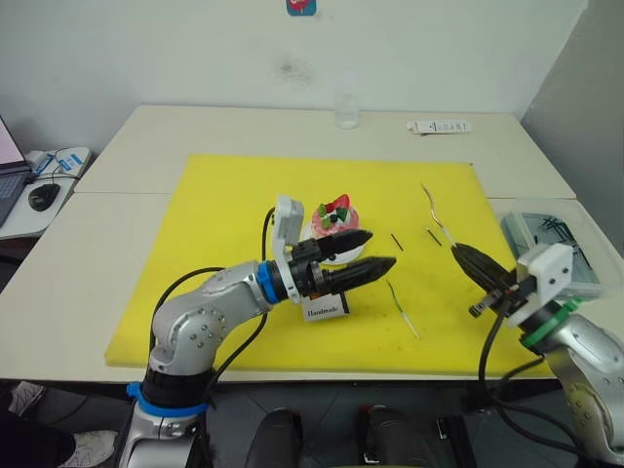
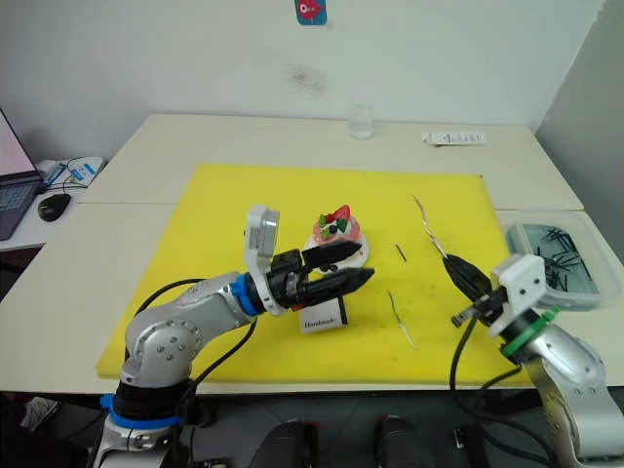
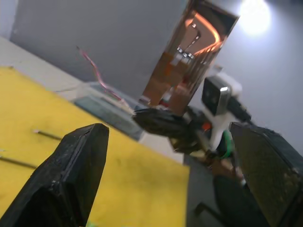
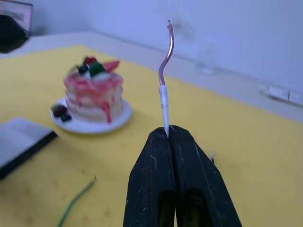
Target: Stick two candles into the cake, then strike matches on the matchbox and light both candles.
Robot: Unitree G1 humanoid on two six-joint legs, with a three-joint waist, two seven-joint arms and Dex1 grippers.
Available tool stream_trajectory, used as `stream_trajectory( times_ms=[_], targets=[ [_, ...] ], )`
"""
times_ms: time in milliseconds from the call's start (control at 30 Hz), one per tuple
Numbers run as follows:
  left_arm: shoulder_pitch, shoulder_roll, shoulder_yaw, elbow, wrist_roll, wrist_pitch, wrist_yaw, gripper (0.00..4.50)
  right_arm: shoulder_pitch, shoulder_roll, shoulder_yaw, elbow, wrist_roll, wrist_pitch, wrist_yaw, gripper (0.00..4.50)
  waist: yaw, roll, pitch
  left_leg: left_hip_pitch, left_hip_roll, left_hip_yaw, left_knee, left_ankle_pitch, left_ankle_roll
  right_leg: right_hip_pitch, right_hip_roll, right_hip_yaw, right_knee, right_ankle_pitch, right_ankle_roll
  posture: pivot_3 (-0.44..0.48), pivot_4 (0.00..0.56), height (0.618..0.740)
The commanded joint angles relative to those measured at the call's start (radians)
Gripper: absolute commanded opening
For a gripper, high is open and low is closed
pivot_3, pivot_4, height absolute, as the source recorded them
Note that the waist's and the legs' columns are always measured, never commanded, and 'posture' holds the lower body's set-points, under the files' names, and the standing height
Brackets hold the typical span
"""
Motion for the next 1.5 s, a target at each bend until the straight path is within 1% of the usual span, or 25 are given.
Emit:
stream_trajectory(
  times_ms=[33,133,367,667,800,1000,1067,1133,1333,1367,1500],
  targets=[
    [-0.051,-0.07,0.043,0.051,-0.076,0.012,0.104,3.92,-0.083,-0.009,0.033,-0.021,-0.011,-0.029,0.007,0.0,0.0,0.0,0.0,-0.001,0.0,0.0,0.0,0.0,0.0,0.0,0.0,0.0,0.0,0.001,0.003,0.0,0.15,0.74],
    [-0.081,-0.114,0.03,0.097,-0.041,-0.002,0.149,3.03,-0.139,-0.01,0.068,-0.022,-0.031,-0.037,0.008,0.0,0.001,-0.001,0.0,-0.002,-0.001,0.001,0.0,0.0,0.0,0.0,0.0,0.001,-0.002,0.001,0.005,0.0,0.15,0.74],
    [-0.098,-0.197,0.006,0.133,-0.01,-0.043,0.168,3.03,-0.201,-0.019,0.111,-0.06,-0.042,-0.017,0.008,0.0,0.001,-0.001,0.0,-0.002,-0.001,0.001,-0.001,0.0,0.0,-0.001,0.001,0.001,0.0,0.0,0.005,0.0,0.15,0.74],
    [-0.125,-0.285,-0.001,0.187,0.044,-0.122,0.163,3.03,-0.217,-0.034,0.115,-0.073,-0.027,0.003,0.014,0.0,0.001,-0.001,0.0,-0.002,-0.001,0.001,0.0,0.0,0.0,-0.001,0.003,0.001,0.0,0.001,0.004,0.0,0.15,0.74],
    [-0.129,-0.302,-0.001,0.186,0.042,-0.133,0.159,3.03,-0.214,-0.038,0.113,-0.074,-0.023,0.006,0.014,0.0,0.001,-0.001,0.0,-0.002,-0.001,0.001,0.0,0.0,0.0,-0.001,0.004,0.001,-0.001,0.001,0.004,0.0,0.15,0.74],
    [-0.118,-0.304,-0.005,0.177,0.046,-0.134,0.15,3.03,-0.198,-0.037,0.107,-0.071,-0.019,-0.003,0.018,0.0,0.001,-0.001,0.0,-0.002,-0.001,0.001,0.0,0.0,0.0,-0.001,0.005,0.001,-0.001,0.001,0.004,0.0,0.15,0.74],
    [-0.115,-0.305,-0.007,0.173,0.047,-0.135,0.146,2.68,-0.194,-0.035,0.109,-0.069,-0.021,-0.008,0.02,0.0,0.001,-0.001,0.0,-0.002,-0.001,0.001,0.0,0.0,0.0,-0.001,0.005,0.001,0.0,0.001,0.003,0.0,0.15,0.74],
    [-0.115,-0.309,-0.006,0.174,0.047,-0.138,0.146,2.18,-0.19,-0.035,0.109,-0.065,-0.021,-0.014,0.024,0.0,0.001,-0.001,0.0,-0.002,-0.001,0.001,0.0,0.0,0.0,-0.001,0.005,0.001,-0.001,0.001,0.003,0.0,0.15,0.74],
    [-0.113,-0.308,-0.01,0.176,0.056,-0.14,0.135,0.22,-0.181,-0.033,0.108,-0.061,-0.023,-0.026,0.033,0.0,0.001,-0.001,0.0,-0.002,-0.001,0.001,0.0,0.0,0.0,-0.001,0.005,0.001,-0.001,0.001,0.003,0.0,0.15,0.74],
    [-0.112,-0.308,-0.01,0.176,0.057,-0.141,0.134,0.03,-0.18,-0.033,0.107,-0.06,-0.023,-0.027,0.034,0.0,0.001,-0.001,0.0,-0.002,-0.001,0.001,0.0,0.0,0.0,-0.001,0.005,0.001,-0.001,0.001,0.003,0.0,0.15,0.74],
    [-0.113,-0.309,-0.014,0.181,0.06,-0.147,0.134,0.03,-0.182,-0.035,0.11,-0.059,-0.021,-0.021,0.037,0.0,0.001,-0.001,0.0,-0.002,-0.001,0.001,0.0,0.0,0.0,-0.001,0.005,0.001,-0.001,0.001,0.003,0.0,0.15,0.74]
  ],
)
